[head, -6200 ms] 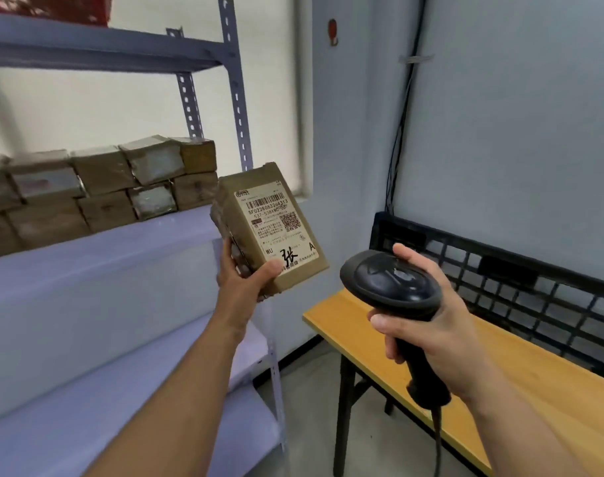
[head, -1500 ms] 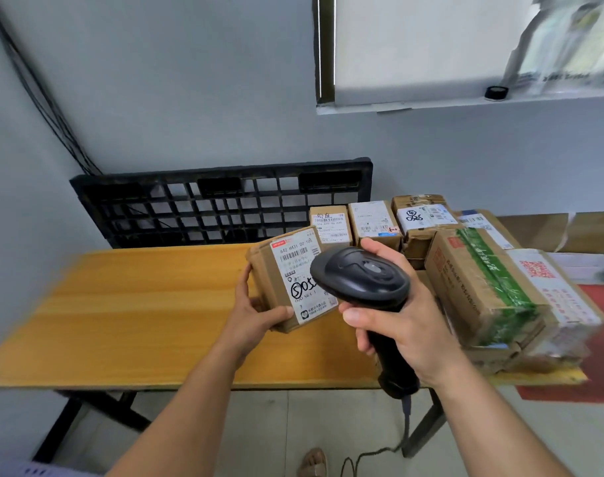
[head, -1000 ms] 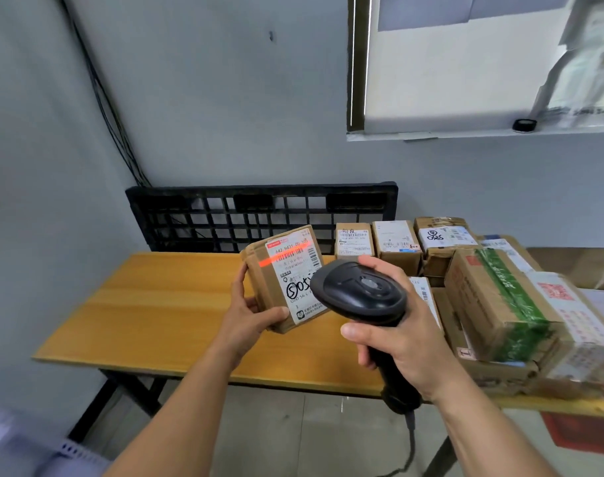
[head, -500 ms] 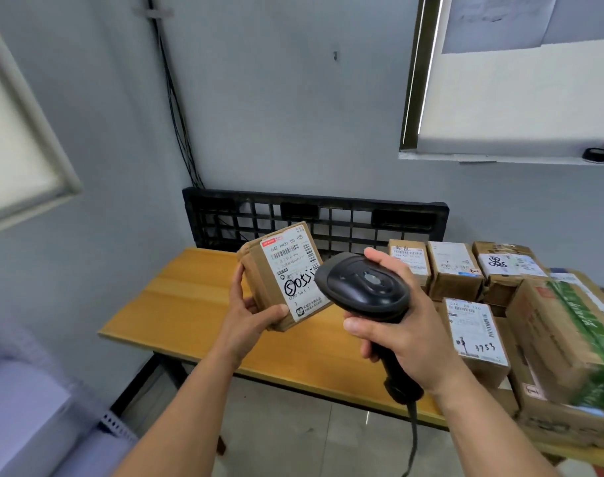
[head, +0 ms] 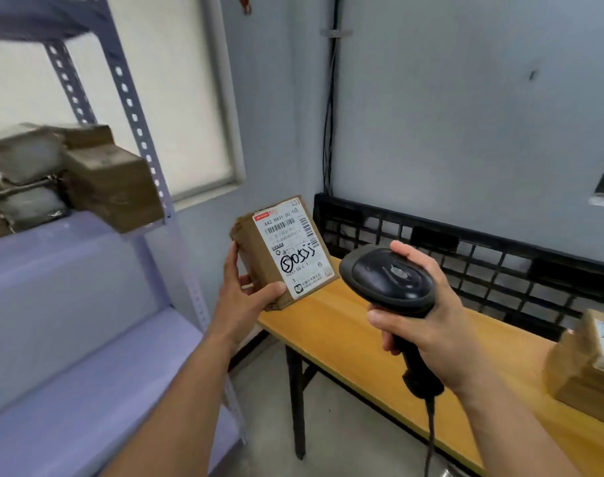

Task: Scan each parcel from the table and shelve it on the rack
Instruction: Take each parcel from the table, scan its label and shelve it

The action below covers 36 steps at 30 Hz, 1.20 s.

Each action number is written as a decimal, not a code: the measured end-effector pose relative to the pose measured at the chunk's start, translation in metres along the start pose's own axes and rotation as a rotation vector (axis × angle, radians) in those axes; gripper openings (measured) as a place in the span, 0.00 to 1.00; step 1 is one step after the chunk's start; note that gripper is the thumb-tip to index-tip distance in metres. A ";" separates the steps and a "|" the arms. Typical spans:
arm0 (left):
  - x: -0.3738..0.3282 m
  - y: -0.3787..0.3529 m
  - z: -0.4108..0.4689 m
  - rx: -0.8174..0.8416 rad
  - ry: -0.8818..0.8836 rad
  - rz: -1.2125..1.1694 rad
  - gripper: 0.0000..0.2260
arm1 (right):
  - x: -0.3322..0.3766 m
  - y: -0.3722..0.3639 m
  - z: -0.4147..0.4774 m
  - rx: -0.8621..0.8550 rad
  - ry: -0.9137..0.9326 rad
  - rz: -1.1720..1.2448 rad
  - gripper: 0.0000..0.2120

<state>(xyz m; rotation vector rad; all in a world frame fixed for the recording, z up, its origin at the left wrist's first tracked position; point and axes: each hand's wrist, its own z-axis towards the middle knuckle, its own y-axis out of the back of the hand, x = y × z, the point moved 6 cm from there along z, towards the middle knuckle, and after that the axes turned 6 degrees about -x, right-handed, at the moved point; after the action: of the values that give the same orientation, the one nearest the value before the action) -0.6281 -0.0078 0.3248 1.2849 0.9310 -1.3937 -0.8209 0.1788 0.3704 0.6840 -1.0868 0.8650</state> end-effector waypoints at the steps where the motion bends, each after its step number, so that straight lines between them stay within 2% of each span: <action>1: -0.003 0.018 0.006 -0.029 -0.005 -0.007 0.54 | 0.000 -0.015 0.008 0.024 0.003 0.010 0.42; 3: -0.008 0.051 0.015 -0.082 -0.016 -0.033 0.54 | 0.000 -0.047 0.022 0.078 0.013 0.033 0.42; 6: -0.015 0.100 0.027 -0.165 -0.063 -0.039 0.48 | 0.000 -0.091 0.041 0.147 0.037 0.057 0.41; 10: -0.030 0.164 0.040 -0.289 -0.107 -0.034 0.51 | 0.002 -0.144 0.060 0.214 0.052 0.078 0.40; 16: -0.039 0.250 0.061 -0.447 -0.126 0.011 0.46 | 0.001 -0.212 0.084 0.277 0.037 0.145 0.39; 19: -0.036 0.284 0.070 -0.510 -0.110 0.027 0.44 | -0.001 -0.240 0.095 0.301 0.025 0.162 0.39; 22: -0.028 0.312 0.085 -0.560 -0.066 0.049 0.38 | -0.002 -0.262 0.104 0.325 0.017 0.168 0.39; 28: -0.021 0.336 0.113 -0.707 0.092 0.168 0.36 | -0.008 -0.286 0.118 0.325 -0.002 0.174 0.39; 33: -0.030 0.332 0.132 -0.664 0.048 0.394 0.36 | -0.015 -0.292 0.124 0.315 -0.007 0.178 0.39; 36: -0.027 0.327 0.140 -0.576 0.007 0.432 0.42 | -0.019 -0.291 0.124 0.296 -0.006 0.174 0.39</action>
<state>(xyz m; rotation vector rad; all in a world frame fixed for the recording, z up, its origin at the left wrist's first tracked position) -0.3443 -0.2108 0.3983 0.9686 0.9040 -0.7128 -0.6312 -0.0746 0.3763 0.8459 -1.0442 1.1901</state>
